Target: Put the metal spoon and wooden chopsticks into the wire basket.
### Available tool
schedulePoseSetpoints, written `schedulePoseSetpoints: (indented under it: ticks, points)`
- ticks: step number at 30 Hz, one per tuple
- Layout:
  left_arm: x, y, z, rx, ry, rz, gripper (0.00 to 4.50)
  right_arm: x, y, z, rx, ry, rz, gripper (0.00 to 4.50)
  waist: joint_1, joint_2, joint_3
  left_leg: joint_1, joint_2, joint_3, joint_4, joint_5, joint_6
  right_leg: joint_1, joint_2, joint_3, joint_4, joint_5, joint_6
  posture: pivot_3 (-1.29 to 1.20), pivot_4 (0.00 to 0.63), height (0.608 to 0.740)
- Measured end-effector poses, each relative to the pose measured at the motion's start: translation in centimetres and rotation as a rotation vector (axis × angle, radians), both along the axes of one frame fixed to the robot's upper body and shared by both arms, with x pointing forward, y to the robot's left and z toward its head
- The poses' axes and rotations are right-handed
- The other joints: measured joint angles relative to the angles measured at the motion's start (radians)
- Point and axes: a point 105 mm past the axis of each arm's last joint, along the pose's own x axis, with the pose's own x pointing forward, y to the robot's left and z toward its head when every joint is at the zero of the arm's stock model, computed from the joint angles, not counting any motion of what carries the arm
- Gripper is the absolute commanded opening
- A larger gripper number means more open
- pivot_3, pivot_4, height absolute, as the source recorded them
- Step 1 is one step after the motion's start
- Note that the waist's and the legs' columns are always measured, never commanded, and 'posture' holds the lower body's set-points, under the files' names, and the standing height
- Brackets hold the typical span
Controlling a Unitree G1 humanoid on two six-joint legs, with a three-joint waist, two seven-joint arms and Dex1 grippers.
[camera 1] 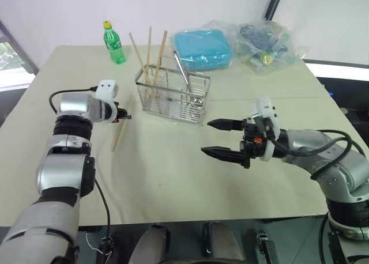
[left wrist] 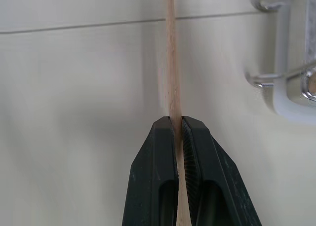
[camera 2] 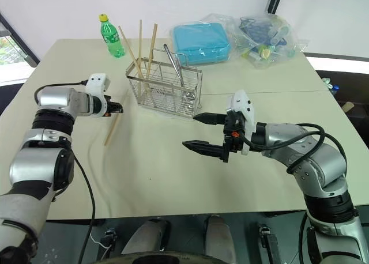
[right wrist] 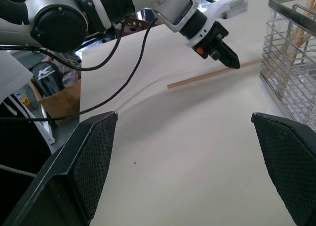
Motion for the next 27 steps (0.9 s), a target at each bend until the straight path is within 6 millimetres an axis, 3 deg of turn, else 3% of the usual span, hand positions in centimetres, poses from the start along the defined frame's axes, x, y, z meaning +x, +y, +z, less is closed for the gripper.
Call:
schedulePoseSetpoints:
  ticks: [12, 16, 21, 27]
  points:
    - [0.0, 6.9, 5.8, -0.01, -0.308, 0.288, 0.04, 2.5, -0.4, 2.4, 0.025, -0.09, -0.055, 4.5, 0.002, 0.0, 0.0, 0.0, 0.0, 0.0, 0.0, 0.0, 0.0, 0.0, -0.001, 0.0, 0.0, 0.0, 0.0, 0.0, 0.15, 0.725]
    - [0.1, 8.2, 10.6, -0.031, -0.569, 0.368, 0.04, 3.9, -0.7, 3.1, 0.046, -0.115, -0.109, 4.5, 0.006, -0.001, 0.0, -0.001, 0.0, 0.0, 0.001, 0.0, -0.001, 0.0, -0.002, 0.0, 0.0, 0.0, 0.0, 0.0, 0.15, 0.725]
    - [-0.4, 6.6, 17.0, -0.134, -0.923, 0.352, 0.04, 5.1, -1.2, 4.4, 0.084, -0.133, -0.157, 4.5, 0.007, -0.001, 0.0, -0.001, 0.0, 0.0, 0.001, 0.0, -0.001, 0.0, -0.002, 0.0, 0.0, 0.0, 0.0, 0.0, 0.15, 0.725]
    - [-2.2, 3.0, 24.9, -0.416, -1.233, 0.245, 0.04, 5.5, -1.9, 5.5, 0.099, -0.153, -0.188, 4.5, 0.005, -0.001, -0.001, -0.001, 0.0, 0.0, 0.001, 0.0, -0.001, 0.0, -0.002, 0.0, 0.0, 0.0, 0.0, 0.0, 0.15, 0.725]
